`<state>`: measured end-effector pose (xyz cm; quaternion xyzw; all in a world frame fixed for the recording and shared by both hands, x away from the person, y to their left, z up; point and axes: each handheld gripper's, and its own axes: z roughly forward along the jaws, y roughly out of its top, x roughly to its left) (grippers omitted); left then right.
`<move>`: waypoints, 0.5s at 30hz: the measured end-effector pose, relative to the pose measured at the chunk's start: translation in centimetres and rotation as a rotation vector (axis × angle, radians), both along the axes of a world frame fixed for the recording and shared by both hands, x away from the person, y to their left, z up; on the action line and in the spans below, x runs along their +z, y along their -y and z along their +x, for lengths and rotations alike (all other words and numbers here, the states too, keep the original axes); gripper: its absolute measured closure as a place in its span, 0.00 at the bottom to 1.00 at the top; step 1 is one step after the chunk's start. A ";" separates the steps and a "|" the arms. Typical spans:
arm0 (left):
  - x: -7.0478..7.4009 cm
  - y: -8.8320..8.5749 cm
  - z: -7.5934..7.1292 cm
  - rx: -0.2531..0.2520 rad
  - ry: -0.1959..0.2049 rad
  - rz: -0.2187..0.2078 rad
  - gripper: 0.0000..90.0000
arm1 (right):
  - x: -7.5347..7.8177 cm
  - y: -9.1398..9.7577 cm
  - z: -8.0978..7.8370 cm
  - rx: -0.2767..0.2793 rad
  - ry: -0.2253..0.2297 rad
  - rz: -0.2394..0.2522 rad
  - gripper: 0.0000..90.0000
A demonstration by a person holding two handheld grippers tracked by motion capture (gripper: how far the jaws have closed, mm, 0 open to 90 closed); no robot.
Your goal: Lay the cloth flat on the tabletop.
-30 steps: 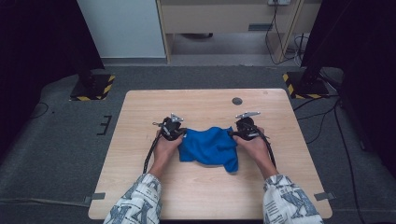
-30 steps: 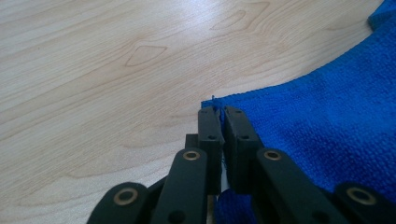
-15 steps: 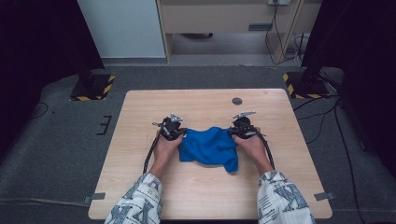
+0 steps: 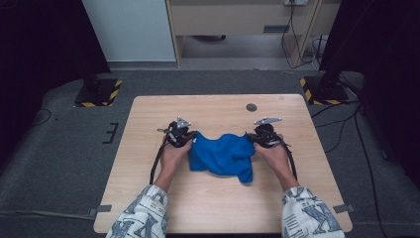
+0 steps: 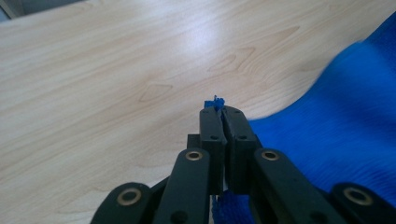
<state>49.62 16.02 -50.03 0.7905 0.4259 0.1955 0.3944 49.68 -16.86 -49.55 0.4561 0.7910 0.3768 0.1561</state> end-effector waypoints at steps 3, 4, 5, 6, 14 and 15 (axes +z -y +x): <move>0.8 -0.1 -0.3 -0.008 0.023 -0.020 0.97 | 0.9 0.6 -0.4 -0.007 0.023 0.030 0.99; 1.1 -0.1 -0.4 -0.012 0.033 -0.025 0.97 | 1.2 0.8 -0.6 -0.007 0.033 0.040 0.99; 1.1 -0.1 -0.4 -0.012 0.033 -0.025 0.97 | 1.2 0.8 -0.6 -0.007 0.033 0.040 0.99; 1.5 -0.1 -0.6 -0.017 0.041 -0.030 0.97 | 1.5 0.9 -0.7 -0.007 0.042 0.048 0.99; 3.3 -0.2 -1.2 -0.034 0.070 -0.044 0.97 | 4.0 1.5 -1.7 -0.004 0.083 0.067 0.99; 3.5 -0.2 -1.3 -0.036 0.075 -0.045 0.97 | 4.3 1.5 -1.7 0.000 0.091 0.068 0.99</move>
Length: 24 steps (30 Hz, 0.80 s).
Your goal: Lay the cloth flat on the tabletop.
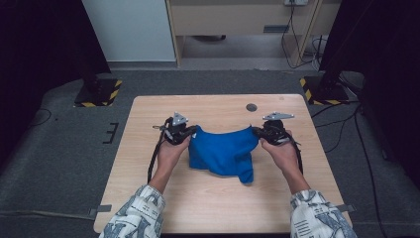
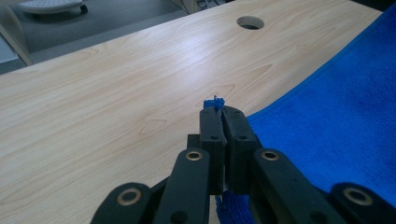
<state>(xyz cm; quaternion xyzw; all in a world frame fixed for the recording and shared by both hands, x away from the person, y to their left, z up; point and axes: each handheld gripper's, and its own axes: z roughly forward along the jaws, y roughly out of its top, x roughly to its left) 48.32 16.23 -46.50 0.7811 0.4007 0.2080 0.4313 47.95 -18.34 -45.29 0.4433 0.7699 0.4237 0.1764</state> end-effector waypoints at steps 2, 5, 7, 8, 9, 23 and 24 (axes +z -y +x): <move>0.6 0.0 -0.2 -0.005 0.010 -0.005 0.97 | 0.7 0.0 -0.2 0.006 0.013 0.005 0.99; 1.4 0.0 -0.4 -0.013 0.018 -0.006 0.97 | 1.6 0.0 -0.5 0.011 0.032 0.016 0.99; 1.7 0.0 -0.5 -0.013 0.023 -0.007 0.97 | 2.4 -0.1 -0.7 0.018 0.043 0.014 0.99; 1.9 0.0 -0.6 -0.012 0.027 -0.011 0.97 | 2.6 -0.2 -0.8 0.018 0.046 0.015 0.99; 2.1 0.0 -0.6 -0.012 0.030 -0.019 0.97 | 3.0 -0.2 -0.9 0.021 0.056 0.018 0.99; 4.9 -0.4 -1.0 -0.015 0.067 -0.035 0.97 | 5.3 -0.7 -0.9 0.032 0.088 0.023 0.99; 5.1 -0.5 -1.0 -0.015 0.070 -0.037 0.97 | 5.4 -0.7 -1.0 0.034 0.088 0.023 0.99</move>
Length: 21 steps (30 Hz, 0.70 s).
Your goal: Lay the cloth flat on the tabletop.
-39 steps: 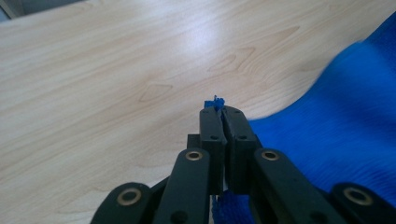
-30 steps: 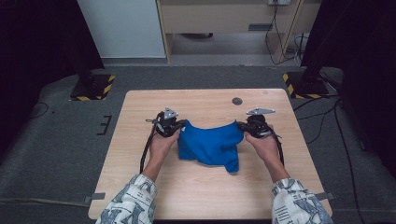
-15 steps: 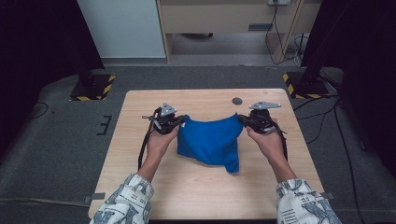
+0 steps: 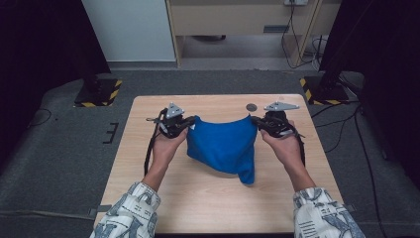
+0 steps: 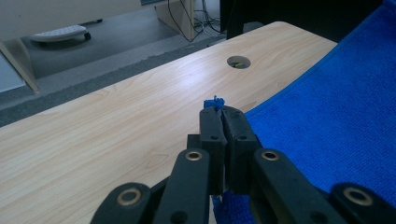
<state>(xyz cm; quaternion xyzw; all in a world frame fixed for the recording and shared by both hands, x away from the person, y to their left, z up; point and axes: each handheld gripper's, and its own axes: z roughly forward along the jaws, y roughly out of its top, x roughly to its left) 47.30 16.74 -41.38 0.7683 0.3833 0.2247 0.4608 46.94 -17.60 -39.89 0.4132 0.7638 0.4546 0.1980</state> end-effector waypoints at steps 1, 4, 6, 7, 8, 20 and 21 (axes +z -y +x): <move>0.2 -0.1 -0.1 0.002 0.003 -0.004 0.97 | 0.1 0.0 -0.1 -0.002 0.002 0.005 0.99; 0.5 -0.2 -0.2 0.002 0.008 -0.007 0.97 | 0.6 0.1 -0.3 -0.001 0.008 0.016 0.99; 0.8 -0.3 -0.4 0.001 0.012 -0.011 0.97 | 1.0 0.1 -0.5 0.001 0.017 0.020 0.99; 1.0 -0.3 -0.4 0.002 0.014 -0.015 0.97 | 1.2 0.1 -0.5 0.001 0.021 0.024 0.99; 1.1 -0.3 -0.5 0.002 0.015 -0.022 0.97 | 1.4 0.1 -0.6 0.004 0.026 0.024 0.99; 4.0 -0.2 -2.2 -0.021 0.061 -0.029 0.97 | 4.1 -0.1 -1.9 0.027 0.071 0.045 0.99; 4.2 -0.2 -2.3 -0.022 0.065 -0.031 0.97 | 4.2 -0.1 -2.0 0.029 0.072 0.047 0.99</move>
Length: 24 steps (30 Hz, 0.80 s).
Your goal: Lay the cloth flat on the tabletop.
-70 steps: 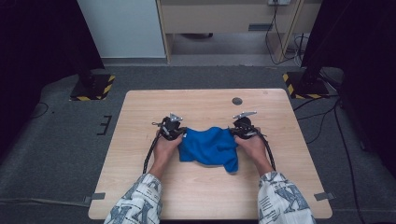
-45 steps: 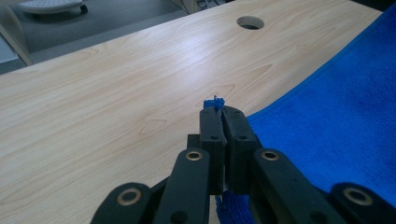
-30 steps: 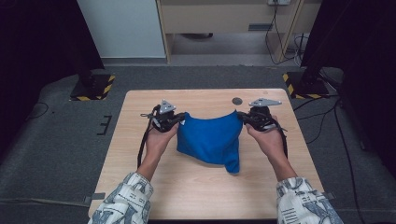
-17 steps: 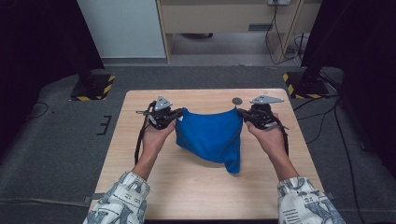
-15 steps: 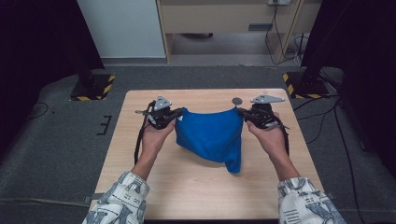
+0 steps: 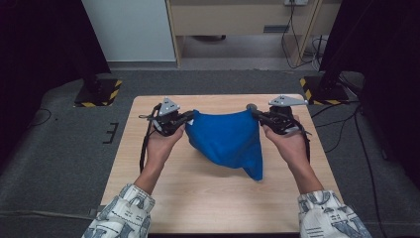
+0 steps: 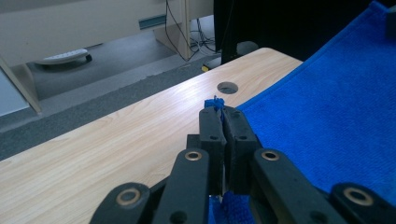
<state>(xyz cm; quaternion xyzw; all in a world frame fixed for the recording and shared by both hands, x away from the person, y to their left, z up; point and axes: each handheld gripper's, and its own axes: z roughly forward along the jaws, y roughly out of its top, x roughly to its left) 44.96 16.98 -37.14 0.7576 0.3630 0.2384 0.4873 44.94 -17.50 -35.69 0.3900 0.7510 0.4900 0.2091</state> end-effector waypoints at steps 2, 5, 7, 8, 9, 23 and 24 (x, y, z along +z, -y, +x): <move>0.5 -0.1 -0.4 -0.002 0.008 -0.005 0.97 | 0.3 0.1 -0.3 0.001 0.005 0.003 0.99; 1.5 -0.2 -1.1 -0.009 0.025 -0.008 0.97 | 0.8 0.4 -0.9 0.002 0.018 0.009 0.99; 2.3 -0.2 -1.8 -0.012 0.041 -0.011 0.97 | 1.4 0.7 -1.3 0.001 0.026 0.018 0.99; 2.7 -0.2 -2.2 -0.016 0.052 -0.010 0.97 | 1.7 0.8 -1.5 0.002 0.033 0.024 0.99; 3.2 -0.2 -2.5 -0.018 0.063 -0.007 0.97 | 2.1 0.9 -1.7 0.006 0.040 0.027 0.99; 1.7 -0.1 0.8 0.007 0.019 -0.008 0.96 | 0.9 1.3 1.0 -0.059 0.001 0.007 0.99; 1.4 0.0 1.2 0.009 0.019 -0.015 0.96 | 0.5 1.2 1.5 -0.065 -0.004 0.001 0.99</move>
